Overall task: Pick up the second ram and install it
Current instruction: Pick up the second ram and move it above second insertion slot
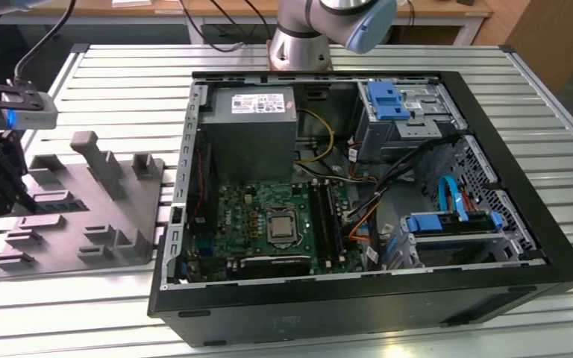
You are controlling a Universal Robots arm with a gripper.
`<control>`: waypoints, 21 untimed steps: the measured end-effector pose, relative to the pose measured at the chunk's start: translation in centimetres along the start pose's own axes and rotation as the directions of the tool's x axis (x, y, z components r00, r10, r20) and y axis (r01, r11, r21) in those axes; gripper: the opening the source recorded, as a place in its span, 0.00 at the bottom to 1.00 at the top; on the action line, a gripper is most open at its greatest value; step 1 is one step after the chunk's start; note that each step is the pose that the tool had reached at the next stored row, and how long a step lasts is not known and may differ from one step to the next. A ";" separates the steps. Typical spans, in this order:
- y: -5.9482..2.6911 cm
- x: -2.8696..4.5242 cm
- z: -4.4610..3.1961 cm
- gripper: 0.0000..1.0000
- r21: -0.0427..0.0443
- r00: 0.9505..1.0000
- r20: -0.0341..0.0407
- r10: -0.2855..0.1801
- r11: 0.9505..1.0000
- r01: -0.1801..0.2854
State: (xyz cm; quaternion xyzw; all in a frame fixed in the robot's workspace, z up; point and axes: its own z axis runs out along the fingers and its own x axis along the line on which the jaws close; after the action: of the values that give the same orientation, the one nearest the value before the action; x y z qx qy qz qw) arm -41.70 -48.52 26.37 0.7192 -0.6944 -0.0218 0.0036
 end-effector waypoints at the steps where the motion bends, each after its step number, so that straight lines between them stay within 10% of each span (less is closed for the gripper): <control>1: 0.00 0.00 -0.06 0.14 0.000 1.000 0.000 0.000 1.000 0.000; 21: 0.05 -0.04 -1.51 0.14 0.000 1.000 0.000 0.000 1.000 0.000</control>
State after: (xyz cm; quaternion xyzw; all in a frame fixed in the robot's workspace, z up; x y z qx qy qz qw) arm -41.70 -48.52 27.88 0.7193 -0.6944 -0.0218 0.0037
